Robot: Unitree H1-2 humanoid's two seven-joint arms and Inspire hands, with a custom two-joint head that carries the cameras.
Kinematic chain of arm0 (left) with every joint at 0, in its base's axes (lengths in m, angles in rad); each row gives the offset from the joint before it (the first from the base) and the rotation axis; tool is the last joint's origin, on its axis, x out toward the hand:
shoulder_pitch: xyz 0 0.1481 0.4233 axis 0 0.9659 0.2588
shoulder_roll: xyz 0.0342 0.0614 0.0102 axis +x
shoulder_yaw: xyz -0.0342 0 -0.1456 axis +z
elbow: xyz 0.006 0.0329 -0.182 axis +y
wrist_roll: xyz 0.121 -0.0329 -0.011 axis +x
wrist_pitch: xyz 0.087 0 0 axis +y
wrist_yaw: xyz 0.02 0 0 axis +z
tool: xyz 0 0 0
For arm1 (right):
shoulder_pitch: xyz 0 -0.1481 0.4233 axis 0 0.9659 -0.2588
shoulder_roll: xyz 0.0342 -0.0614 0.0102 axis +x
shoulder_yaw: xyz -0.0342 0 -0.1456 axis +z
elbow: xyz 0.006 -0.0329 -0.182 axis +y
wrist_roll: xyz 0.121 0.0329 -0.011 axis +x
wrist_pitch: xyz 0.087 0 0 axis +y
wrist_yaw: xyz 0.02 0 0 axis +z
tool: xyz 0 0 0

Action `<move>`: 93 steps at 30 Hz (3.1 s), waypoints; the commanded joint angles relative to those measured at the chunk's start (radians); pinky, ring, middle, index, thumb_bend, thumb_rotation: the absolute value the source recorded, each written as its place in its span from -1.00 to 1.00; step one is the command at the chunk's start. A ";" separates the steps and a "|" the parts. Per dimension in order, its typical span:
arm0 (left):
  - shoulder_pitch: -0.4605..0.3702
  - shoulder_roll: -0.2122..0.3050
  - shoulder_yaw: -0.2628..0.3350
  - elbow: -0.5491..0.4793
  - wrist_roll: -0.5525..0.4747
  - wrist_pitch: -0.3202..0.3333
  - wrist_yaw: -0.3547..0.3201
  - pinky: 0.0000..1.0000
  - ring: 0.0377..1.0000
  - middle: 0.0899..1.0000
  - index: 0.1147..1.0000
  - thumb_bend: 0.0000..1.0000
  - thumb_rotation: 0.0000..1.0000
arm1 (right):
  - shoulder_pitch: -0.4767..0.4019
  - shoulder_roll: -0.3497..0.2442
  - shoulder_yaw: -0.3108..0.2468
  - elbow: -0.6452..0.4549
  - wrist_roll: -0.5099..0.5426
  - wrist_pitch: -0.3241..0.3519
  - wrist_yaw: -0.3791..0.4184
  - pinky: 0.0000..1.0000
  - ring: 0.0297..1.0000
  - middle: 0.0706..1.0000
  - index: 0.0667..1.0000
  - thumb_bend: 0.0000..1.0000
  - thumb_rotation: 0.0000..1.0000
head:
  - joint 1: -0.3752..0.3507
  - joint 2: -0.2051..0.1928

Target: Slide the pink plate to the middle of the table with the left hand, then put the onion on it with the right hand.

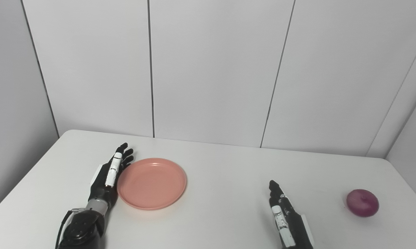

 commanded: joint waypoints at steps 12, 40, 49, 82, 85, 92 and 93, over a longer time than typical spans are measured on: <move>0.090 -0.123 -0.051 -0.202 0.014 0.098 0.029 0.96 0.91 0.89 0.90 0.10 1.00 | -0.007 0.012 0.035 -0.022 0.009 -0.003 0.005 1.00 0.92 0.87 0.87 0.06 0.56 | -0.014 -0.004; 0.163 -0.177 -0.154 -0.260 0.129 0.097 0.039 1.00 0.94 0.94 0.93 0.17 1.00 | -0.012 0.006 0.030 -0.006 0.005 -0.010 0.002 1.00 0.93 0.88 0.88 0.07 0.58 | -0.011 -0.013; 0.185 -0.204 -0.189 -0.302 0.175 0.118 0.074 0.95 0.95 0.96 0.94 0.15 1.00 | -0.010 0.002 0.023 -0.002 -0.019 -0.003 -0.015 1.00 0.91 0.86 0.86 0.14 0.60 | -0.005 -0.010; 0.244 -0.238 -0.254 -0.475 0.157 0.243 0.050 0.99 0.97 0.98 0.96 0.14 1.00 | -0.012 0.007 0.030 -0.014 -0.019 -0.001 -0.016 1.00 0.89 0.86 0.86 0.13 0.58 | -0.032 0.003; 0.250 -0.237 -0.258 -0.486 0.154 0.251 0.042 0.98 0.96 0.96 0.96 0.13 1.00 | -0.012 0.006 0.032 -0.014 -0.013 -0.003 -0.011 1.00 0.90 0.86 0.86 0.13 0.59 | -0.033 0.004; 0.264 -0.238 -0.269 -0.517 0.146 0.268 0.027 1.00 0.95 0.96 0.94 0.06 1.00 | -0.014 0.009 0.033 -0.017 0.004 -0.003 -0.003 1.00 0.92 0.87 0.87 0.11 0.55 | -0.037 0.007; 0.266 -0.237 -0.272 -0.518 0.146 0.267 0.027 1.00 0.95 0.96 0.94 0.06 1.00 | -0.013 0.009 0.034 -0.018 0.002 -0.002 -0.004 1.00 0.92 0.87 0.86 0.12 0.55 | -0.040 0.008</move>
